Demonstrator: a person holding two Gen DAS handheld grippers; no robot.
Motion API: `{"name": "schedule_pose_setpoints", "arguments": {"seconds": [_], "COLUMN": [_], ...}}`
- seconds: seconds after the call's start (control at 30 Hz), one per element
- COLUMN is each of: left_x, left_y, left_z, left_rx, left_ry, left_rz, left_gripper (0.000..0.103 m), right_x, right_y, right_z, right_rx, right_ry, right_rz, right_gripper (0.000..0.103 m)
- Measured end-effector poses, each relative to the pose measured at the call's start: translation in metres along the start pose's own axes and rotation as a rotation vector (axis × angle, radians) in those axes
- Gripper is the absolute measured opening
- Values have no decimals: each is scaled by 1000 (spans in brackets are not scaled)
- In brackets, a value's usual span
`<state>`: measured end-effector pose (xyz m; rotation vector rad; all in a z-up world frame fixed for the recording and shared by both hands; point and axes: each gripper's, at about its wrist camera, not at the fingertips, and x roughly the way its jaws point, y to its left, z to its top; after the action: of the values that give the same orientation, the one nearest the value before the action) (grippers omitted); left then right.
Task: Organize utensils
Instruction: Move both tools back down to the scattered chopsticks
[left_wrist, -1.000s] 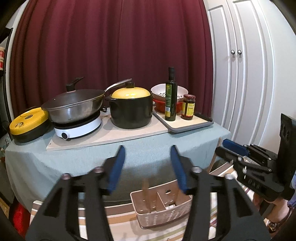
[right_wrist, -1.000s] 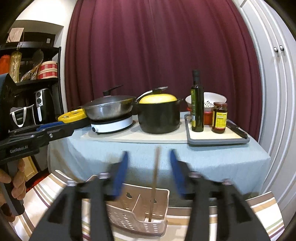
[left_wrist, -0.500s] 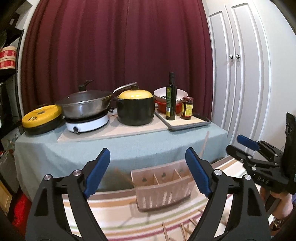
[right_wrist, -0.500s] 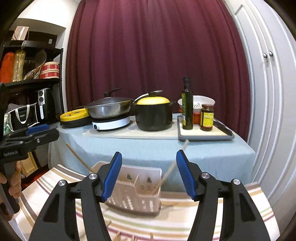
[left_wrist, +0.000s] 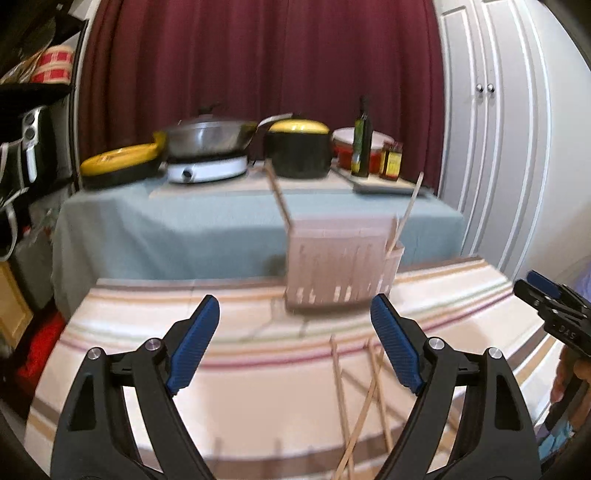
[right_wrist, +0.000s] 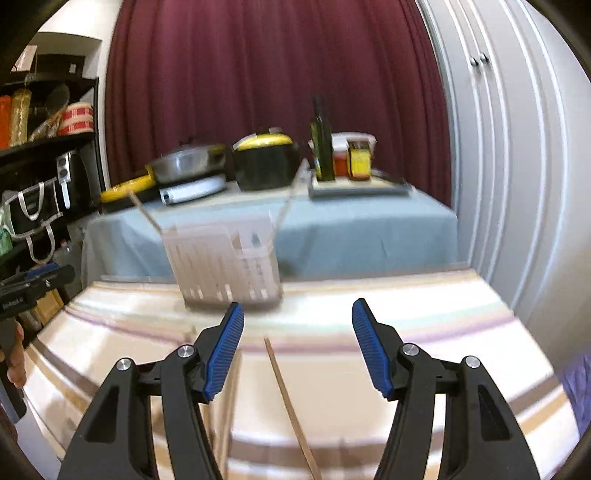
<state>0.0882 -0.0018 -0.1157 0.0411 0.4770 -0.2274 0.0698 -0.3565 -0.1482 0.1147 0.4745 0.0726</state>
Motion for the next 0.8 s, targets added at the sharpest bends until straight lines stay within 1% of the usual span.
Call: {"name": "schedule_pose_setpoints", "arguments": {"seconds": [0.17, 0.23, 0.33, 0.47, 0.57, 0.63, 0.67, 0.7, 0.73, 0.8], "left_x": [-3, -4, -5, -8, -7, -8, -8, -9, -9, -10], "left_y": [4, 6, 4, 2, -1, -2, -2, -3, -3, -4], "left_z": [-43, -61, -81, -104, -114, -121, -124, -126, -129, -130], "left_rx": [-27, -44, -56, -48, -38, -32, -31, -31, -30, -30], "left_ry": [56, 86, 114, 139, 159, 173, 176, 179, 182, 180], "left_rz": [26, 38, 45, 64, 63, 63, 63, 62, 59, 48], "left_gripper": [82, 82, 82, 82, 82, 82, 81, 81, 81, 81], "right_x": [-3, 0, 2, 4, 5, 6, 5, 3, 2, 1], "right_y": [-13, -20, -25, -22, -20, -17, -15, -14, -14, -11], "right_z": [-47, -66, -86, -98, -106, -110, -111, -112, -112, -113], "right_rx": [-4, 21, 41, 20, 8, -3, -11, -19, -21, -27], "right_ry": [63, 102, 127, 139, 150, 147, 145, 143, 143, 141], "right_rz": [-32, -27, -15, -6, -4, -7, -11, -8, -3, 4], "right_gripper": [55, 49, 43, 39, 35, 26, 25, 22, 16, 13]}}
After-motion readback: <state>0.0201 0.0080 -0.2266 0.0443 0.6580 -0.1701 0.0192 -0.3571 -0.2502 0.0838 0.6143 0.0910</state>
